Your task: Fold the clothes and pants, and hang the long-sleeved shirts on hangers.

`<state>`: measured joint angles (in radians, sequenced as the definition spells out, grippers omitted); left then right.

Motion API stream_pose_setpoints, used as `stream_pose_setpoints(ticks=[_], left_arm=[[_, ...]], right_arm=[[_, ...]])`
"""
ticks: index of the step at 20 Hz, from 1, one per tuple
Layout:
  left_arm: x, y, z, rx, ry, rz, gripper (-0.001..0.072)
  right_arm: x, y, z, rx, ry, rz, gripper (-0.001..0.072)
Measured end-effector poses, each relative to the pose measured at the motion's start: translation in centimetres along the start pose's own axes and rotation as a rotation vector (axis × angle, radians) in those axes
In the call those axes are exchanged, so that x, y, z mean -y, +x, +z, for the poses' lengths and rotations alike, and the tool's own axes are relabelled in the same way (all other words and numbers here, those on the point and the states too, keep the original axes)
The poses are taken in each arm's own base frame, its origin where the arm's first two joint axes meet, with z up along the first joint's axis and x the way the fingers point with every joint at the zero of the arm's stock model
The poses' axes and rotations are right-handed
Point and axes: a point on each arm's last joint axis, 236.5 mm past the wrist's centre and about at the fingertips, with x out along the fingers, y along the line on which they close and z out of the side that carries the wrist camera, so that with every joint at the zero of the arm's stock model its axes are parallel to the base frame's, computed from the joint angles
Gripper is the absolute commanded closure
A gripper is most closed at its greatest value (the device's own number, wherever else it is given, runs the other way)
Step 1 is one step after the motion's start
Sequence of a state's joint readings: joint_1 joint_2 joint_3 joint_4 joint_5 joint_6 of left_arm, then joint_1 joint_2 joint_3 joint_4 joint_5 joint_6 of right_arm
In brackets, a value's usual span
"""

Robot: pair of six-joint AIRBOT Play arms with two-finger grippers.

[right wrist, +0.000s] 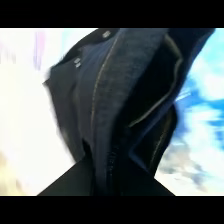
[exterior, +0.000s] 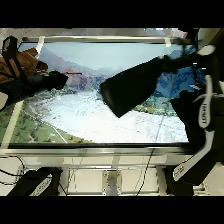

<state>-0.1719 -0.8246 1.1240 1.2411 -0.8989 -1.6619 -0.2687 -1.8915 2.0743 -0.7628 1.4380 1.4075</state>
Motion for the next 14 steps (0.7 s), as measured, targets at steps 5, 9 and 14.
stream_pose_setpoints(ticks=[5, 9, 14], left_arm=[[0.0, 0.0, 0.0, 0.000, 0.000, 0.000, 0.0220], [0.0, 0.0, 0.0, 0.000, 0.000, 0.000, 0.0220], [0.1, 0.0, 0.0, 0.000, -0.004, -0.005, 0.0220]], right_arm=[[5.3, -19.6, 0.6, 0.269, 0.125, -0.237, 0.0681], [9.4, -32.0, -6.5, 0.328, 0.297, -0.478, 0.0682], [13.6, -37.8, -17.6, 0.287, 0.604, -0.681, 0.0682]])
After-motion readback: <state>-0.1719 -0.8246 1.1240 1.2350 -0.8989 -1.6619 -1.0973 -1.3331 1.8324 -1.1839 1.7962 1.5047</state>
